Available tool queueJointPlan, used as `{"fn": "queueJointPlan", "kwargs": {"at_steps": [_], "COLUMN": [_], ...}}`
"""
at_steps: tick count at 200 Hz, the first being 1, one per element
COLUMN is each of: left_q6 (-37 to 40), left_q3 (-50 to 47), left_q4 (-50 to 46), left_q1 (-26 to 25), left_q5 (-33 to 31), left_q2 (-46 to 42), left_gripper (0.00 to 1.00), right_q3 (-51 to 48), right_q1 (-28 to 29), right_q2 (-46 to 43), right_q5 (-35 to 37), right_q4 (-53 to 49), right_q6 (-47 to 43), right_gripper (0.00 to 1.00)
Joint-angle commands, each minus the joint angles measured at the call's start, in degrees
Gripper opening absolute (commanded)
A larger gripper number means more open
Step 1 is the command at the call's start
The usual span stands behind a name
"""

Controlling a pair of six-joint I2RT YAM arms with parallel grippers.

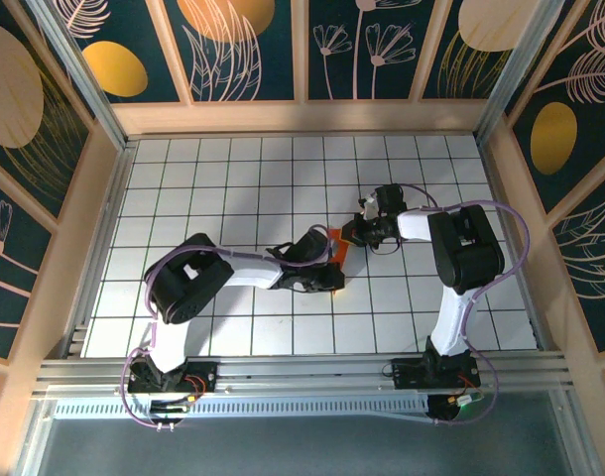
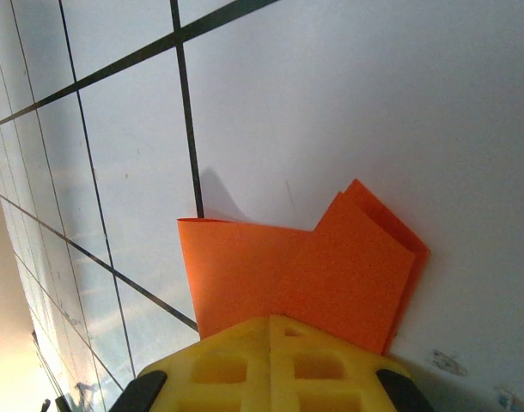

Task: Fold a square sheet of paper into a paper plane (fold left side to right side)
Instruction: Fold the wing for the fifth time at the center of the table.

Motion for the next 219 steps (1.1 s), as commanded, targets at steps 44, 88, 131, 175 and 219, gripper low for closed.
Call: {"fn": "queueJointPlan", "kwargs": {"at_steps": [44, 88, 131, 175, 219], "left_q6": [0.2, -0.4, 3.2, 4.5, 4.5], "left_q3": [2.0, 1.3, 8.9, 11.6, 10.3], "left_q4": [-4.4, 0.3, -3.1, -6.5, -7.1], "left_q1": [0.0, 4.6, 5.7, 5.8, 5.8], "left_q5": [0.6, 2.9, 4.3, 0.7, -0.6], "left_q2": [-6.0, -5.9, 2.0, 6.7, 8.0], "left_gripper": [0.0, 0.0, 0.0, 0.0, 0.0], "right_q3": [-1.4, -1.2, -1.3, -1.0, 1.2], "right_q1": [-0.5, -0.4, -0.2, -0.1, 0.0], "right_q2": [2.8, 1.1, 1.0, 0.4, -1.7], "right_q5": [4.5, 2.5, 2.2, 1.7, 1.1], "right_q4": [-3.0, -1.8, -1.5, -1.6, -2.5], "right_q6": [-1.1, 0.1, 0.7, 0.9, 1.0], "right_gripper": [0.0, 0.0, 0.0, 0.0, 0.0]}}
